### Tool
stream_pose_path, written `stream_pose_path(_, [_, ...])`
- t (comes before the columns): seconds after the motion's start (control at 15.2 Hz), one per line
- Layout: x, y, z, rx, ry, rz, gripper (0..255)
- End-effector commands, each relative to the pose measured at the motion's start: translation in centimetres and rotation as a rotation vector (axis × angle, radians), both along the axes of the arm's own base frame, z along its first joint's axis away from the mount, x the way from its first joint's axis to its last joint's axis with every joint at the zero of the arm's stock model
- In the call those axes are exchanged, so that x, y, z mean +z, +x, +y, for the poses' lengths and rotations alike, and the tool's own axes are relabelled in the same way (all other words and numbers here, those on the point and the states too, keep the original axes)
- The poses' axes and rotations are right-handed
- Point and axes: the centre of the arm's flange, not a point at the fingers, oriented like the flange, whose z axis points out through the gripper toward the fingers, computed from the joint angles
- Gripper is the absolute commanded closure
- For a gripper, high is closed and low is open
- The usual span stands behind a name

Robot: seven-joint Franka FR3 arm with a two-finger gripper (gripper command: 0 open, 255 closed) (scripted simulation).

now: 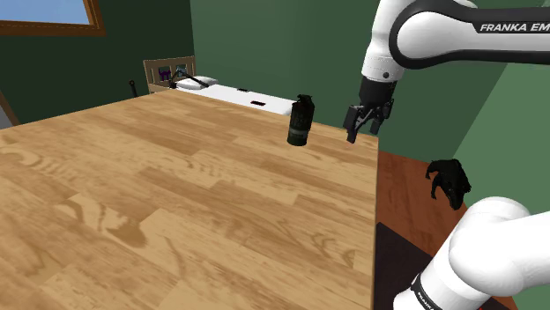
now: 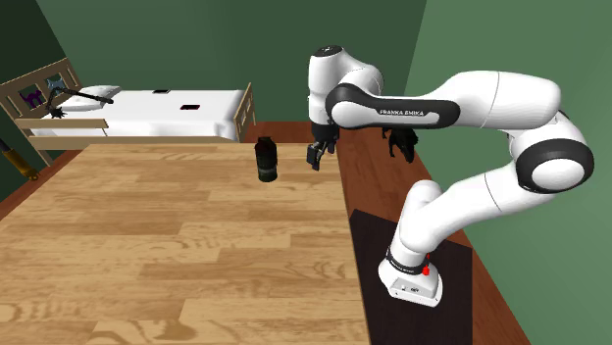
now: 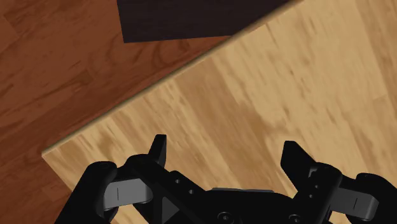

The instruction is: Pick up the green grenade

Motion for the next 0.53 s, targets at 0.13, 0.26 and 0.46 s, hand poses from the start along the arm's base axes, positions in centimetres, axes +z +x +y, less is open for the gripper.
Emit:
stream_pose_path(0.13, [1.0, 1.9, 1.1, -0.002, 0.009, -0.016, 0])
stream_pose_path(0.26, [2.0, 3.8, 2.2, -0.004, 0.019, -0.032, 0])
stream_pose_path(0.46, [3.6, 6.5, 3.8, -0.007, 0.032, -0.056, 0])
